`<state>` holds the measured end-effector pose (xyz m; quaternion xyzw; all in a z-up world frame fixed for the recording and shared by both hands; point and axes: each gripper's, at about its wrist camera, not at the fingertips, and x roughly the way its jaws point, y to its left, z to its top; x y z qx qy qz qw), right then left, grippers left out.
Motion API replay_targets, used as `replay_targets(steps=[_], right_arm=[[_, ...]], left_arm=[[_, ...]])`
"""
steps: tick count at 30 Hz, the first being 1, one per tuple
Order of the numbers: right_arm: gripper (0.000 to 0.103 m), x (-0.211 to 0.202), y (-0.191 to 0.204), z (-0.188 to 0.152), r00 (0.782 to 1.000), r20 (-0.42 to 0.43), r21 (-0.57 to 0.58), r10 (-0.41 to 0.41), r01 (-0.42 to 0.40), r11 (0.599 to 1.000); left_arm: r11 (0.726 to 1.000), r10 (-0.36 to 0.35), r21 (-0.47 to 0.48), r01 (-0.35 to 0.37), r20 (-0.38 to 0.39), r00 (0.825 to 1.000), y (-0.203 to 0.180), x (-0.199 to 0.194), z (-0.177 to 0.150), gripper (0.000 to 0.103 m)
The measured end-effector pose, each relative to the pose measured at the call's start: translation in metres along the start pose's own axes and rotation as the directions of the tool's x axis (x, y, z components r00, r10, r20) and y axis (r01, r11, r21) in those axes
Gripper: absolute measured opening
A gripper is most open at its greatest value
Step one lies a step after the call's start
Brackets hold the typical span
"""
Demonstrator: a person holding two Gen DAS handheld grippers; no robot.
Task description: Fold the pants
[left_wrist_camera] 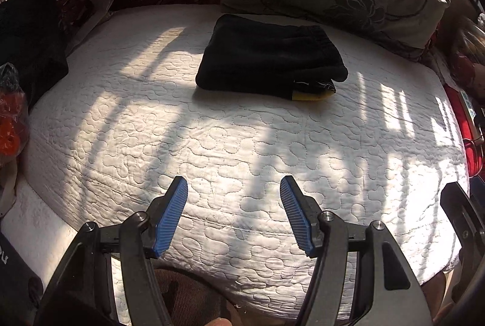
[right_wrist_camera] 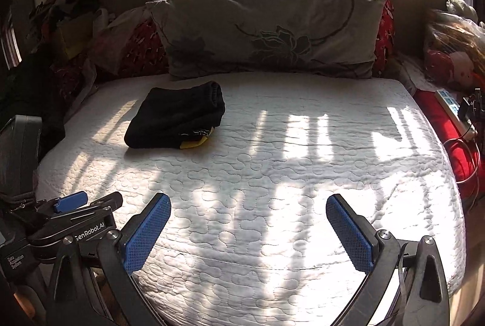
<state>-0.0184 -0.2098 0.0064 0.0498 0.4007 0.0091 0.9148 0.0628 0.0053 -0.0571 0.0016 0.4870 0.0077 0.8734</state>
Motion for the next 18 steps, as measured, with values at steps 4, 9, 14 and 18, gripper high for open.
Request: replay_targets(steps=[4, 9, 14, 18], right_arm=[[0.103, 0.0, 0.0, 0.0, 1.0, 0.003, -0.001, -0.009, 0.009, 1.0], [0.103, 0.001, -0.001, 0.0, 1.0, -0.001, 0.004, -0.019, 0.019, 1.0], [0.103, 0.002, -0.004, 0.0, 1.0, -0.008, 0.013, -0.024, 0.024, 1.0], [0.103, 0.003, -0.005, 0.0, 1.0, -0.012, 0.016, -0.028, 0.029, 0.999]], left_arm=[[1.0, -0.008, 0.011, 0.008, 0.02, 1.0, -0.001, -0.005, 0.002, 0.063], [0.999, -0.037, 0.031, 0.036, 0.028, 0.999, -0.005, -0.008, 0.004, 0.063], [0.998, -0.027, 0.061, 0.021, 0.099, 0.995, -0.011, -0.019, 0.005, 0.068], [0.997, -0.017, 0.078, 0.008, 0.109, 0.994, -0.015, -0.023, 0.008, 0.07]])
